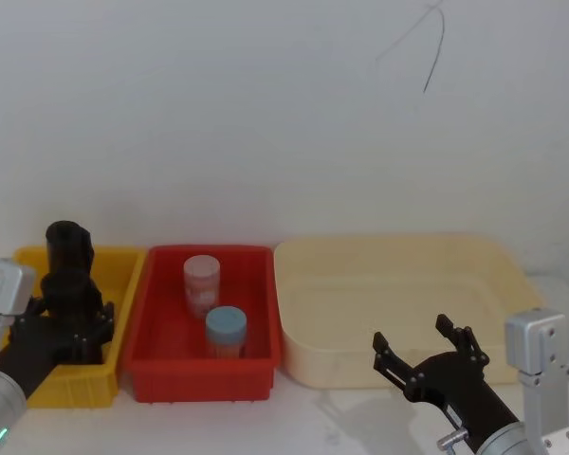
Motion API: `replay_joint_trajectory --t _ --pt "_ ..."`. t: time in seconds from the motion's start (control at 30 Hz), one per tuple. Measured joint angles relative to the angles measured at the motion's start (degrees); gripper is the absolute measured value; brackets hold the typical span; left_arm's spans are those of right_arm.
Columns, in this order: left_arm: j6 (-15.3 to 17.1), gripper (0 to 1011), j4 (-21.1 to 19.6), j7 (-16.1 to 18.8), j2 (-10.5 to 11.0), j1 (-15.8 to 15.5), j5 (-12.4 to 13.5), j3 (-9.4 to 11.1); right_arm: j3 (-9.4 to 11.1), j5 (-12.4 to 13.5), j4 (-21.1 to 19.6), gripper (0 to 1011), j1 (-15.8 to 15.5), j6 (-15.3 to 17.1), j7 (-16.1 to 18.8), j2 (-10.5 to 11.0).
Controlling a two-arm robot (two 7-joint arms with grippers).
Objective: Pick up the garbage bag with the one hand and transfer it to the other hand.
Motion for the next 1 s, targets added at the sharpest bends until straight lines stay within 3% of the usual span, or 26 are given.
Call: replay_joint_trajectory --t 0.33,0.77,1.0 --pt "0.2 564 0.7 -0.5 0.0 -0.8 0.5 0.3 0.0 0.0 0.0 1000 0.0 0.0 0.0 0.0" --pt "0.4 471 0.8 -0.7 -0.1 -1.0 0.6 0.2 0.0 0.0 0.0 1000 0.0 0.0 0.0 0.0" --pt "1.3 429 -1.1 -0.6 0.3 -0.6 0.6 -0.7 0.0 0.0 0.0 1000 0.0 0.0 0.0 0.0"
